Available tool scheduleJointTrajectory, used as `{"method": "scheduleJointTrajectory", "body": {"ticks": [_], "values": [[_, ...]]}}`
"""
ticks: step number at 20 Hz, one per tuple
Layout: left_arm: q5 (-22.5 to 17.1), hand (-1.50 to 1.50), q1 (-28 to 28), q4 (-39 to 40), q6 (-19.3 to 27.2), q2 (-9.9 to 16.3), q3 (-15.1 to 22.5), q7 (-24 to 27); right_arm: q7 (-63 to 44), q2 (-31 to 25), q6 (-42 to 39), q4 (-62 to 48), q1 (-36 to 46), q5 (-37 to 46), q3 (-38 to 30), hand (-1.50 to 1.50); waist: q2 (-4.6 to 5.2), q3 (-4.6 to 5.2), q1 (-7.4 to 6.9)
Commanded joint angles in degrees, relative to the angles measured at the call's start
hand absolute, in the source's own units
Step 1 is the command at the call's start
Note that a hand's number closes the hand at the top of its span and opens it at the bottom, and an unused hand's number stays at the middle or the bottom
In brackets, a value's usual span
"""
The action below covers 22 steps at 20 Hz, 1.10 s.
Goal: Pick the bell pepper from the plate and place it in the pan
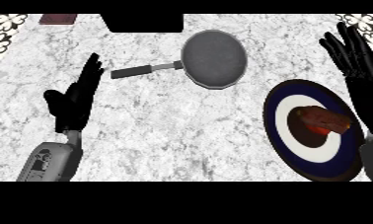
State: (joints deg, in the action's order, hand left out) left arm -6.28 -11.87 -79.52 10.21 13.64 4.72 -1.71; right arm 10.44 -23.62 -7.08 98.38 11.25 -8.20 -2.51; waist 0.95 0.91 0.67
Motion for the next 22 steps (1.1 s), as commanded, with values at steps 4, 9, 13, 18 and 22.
{"method": "scheduleJointTrajectory", "body": {"ticks": [4,9,13,18,22], "values": [[5.59,0.0,4.07,-2.88,-0.52,5.18,2.12,-3.63,-4.38,-1.92,-8.39,-13.01,2.87,-11.38,-5.75,-1.5,-0.87,-1.03,-1.95],[6.04,0.0,8.09,-2.11,-1.89,7.61,1.87,-2.59,-10.86,-6.07,4.08,-23.34,-3.07,-3.65,-13.66,-1.5,-0.69,-1.07,-0.98],[7.19,0.0,10.57,-4.64,-1.64,6.75,3.61,-3.35,-8.27,-16.49,-7.31,-34.31,-3.98,-3.17,-15.71,-1.5,-0.59,-1.06,-1.57],[7.08,0.0,12.68,-7.97,-1.66,6.65,3.76,-4.62,0.99,-25.9,-14.06,-34.9,-5.37,8.0,-10.02,-1.5,-0.73,-1.05,-1.89],[8.1,0.0,13.05,-9.96,-2.23,6.87,4.73,-6.14,-2.7,-30.27,-21.46,-34.7,0.52,9.97,-5.57,-1.5,-0.79,-0.95,-2.13]]}}
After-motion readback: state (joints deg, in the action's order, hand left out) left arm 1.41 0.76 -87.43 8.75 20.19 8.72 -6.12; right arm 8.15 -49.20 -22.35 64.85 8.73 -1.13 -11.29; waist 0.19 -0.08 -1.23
